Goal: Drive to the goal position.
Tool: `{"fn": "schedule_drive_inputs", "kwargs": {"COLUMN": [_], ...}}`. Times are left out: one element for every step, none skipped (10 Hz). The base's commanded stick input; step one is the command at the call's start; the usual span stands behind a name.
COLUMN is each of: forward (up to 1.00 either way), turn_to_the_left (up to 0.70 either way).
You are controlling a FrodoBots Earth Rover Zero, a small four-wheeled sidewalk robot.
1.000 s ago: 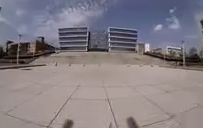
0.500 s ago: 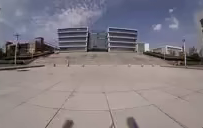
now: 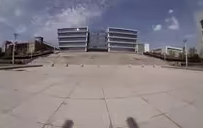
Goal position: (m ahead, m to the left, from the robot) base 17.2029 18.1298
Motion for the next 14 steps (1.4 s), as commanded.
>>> {"fn": "schedule_drive_inputs", "kwargs": {"forward": [0.70, 0.70, 0.70, 0.70, 0.70, 0.70, 0.70, 0.70, 0.70, 0.70, 0.70, 0.70, 0.70, 0.70], "turn_to_the_left": [0.00, 0.00, 0.00, 0.00, 0.02, 0.27, 0.24, 0.09, 0.04, 0.02, 0.02, 0.02, 0.02, 0.02]}}
